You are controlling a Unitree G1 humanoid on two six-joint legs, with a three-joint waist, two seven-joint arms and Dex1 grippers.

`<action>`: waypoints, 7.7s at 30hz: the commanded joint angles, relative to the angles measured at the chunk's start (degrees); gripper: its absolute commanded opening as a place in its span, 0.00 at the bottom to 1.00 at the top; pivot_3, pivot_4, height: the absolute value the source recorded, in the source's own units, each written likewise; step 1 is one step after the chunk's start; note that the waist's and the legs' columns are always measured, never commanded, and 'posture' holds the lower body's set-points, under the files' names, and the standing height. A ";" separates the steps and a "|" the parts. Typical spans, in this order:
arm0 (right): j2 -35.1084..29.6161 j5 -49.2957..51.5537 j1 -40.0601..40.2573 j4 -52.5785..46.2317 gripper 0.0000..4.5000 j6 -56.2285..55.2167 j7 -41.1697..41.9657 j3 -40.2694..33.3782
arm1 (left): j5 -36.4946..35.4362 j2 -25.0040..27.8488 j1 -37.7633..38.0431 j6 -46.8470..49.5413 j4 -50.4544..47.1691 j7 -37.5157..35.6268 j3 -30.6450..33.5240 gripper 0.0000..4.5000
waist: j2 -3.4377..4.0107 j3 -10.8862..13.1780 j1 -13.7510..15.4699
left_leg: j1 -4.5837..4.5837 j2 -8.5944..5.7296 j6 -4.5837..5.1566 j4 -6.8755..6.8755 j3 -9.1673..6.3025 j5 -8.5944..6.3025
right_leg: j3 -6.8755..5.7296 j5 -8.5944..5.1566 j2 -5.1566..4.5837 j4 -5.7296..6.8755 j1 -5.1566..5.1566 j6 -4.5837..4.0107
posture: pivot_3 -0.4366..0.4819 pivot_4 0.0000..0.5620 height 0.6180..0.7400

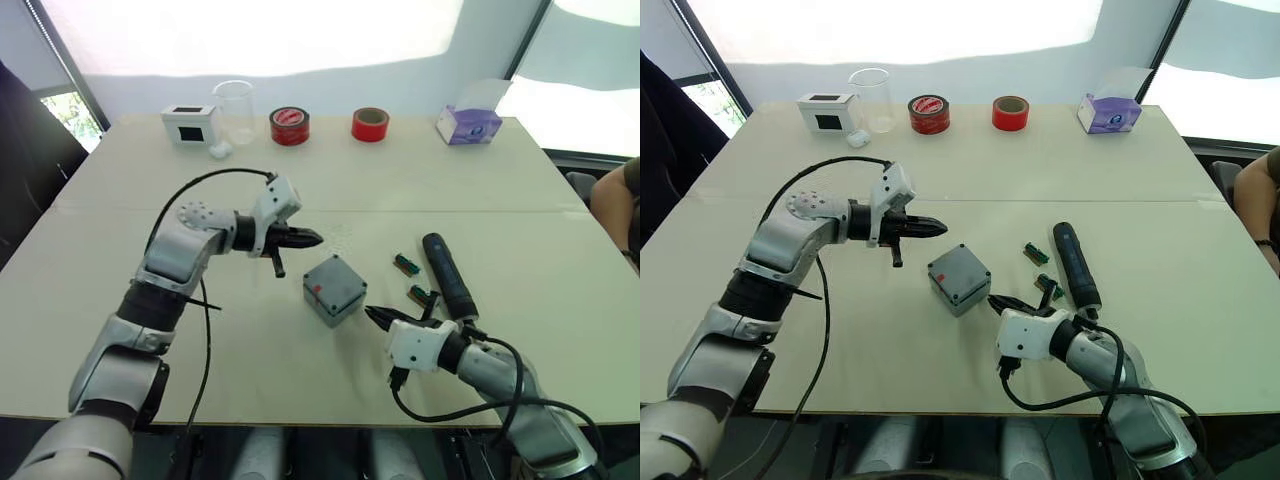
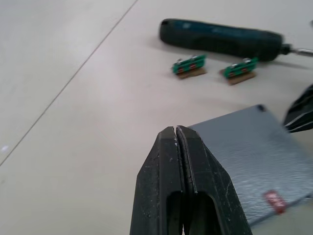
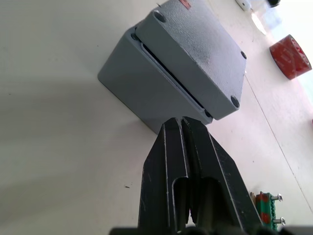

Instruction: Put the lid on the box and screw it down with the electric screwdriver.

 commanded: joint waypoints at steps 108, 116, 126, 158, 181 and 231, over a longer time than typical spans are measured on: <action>0.99 12.48 -2.30 -4.74 0.01 8.01 2.12 -0.72 | 5.69 -2.18 2.87 -4.40 -0.54 0.26 -0.93 0.00 | -0.01 0.03 0.09 | -0.04 -0.01 0.00 -0.06 0.00 -0.01 | 0.00 0.00 -0.07 -0.04 -0.05 0.00 | 0.48 0.27 1.00; -0.14 13.16 -1.70 -4.57 0.01 9.87 3.75 0.01 | 7.12 -1.85 3.50 -5.73 0.70 -0.11 -2.90 0.00 | -0.01 0.04 0.10 | -0.04 -0.01 0.00 -0.06 0.00 -0.01 | 0.00 0.00 -0.07 -0.05 -0.05 0.00 | 0.48 0.27 1.00; -0.55 11.44 -3.96 -1.26 0.01 12.60 5.16 2.49 | 8.05 -1.36 6.92 -4.86 -1.71 -2.46 -5.47 0.00 | -0.01 0.05 0.08 | -0.05 0.00 0.00 -0.07 0.00 -0.02 | 0.00 0.00 -0.08 -0.06 -0.06 -0.01 | 0.48 0.27 1.00; -1.00 9.93 -8.56 5.74 0.01 11.28 4.21 1.20 | 3.78 1.96 14.95 6.31 -17.44 -1.30 -4.46 0.00 | 0.03 0.08 0.04 | -0.07 0.00 -0.02 -0.22 -0.06 -0.03 | 0.00 -0.02 -0.14 -0.33 -0.04 -0.11 | 0.48 0.27 1.00; -8.19 37.75 -2.71 -9.12 0.36 48.10 2.70 -24.44 | -14.72 11.47 14.30 13.09 -37.24 -3.88 4.56 0.00 | 0.11 0.12 0.07 | -0.14 0.00 -0.11 -0.76 -0.13 0.02 | -0.11 0.04 -0.33 -0.82 -0.06 -0.32 | 0.48 0.27 1.00; -17.78 37.09 -16.57 -3.51 0.01 57.72 2.93 -10.04 | -15.29 11.31 19.81 12.43 -41.36 5.08 3.19 0.00 | 0.13 0.18 0.09 | -0.15 0.02 -0.09 -0.75 -0.10 0.03 | -0.16 0.07 -0.18 -0.87 -0.04 -0.26 | 0.48 0.27 1.00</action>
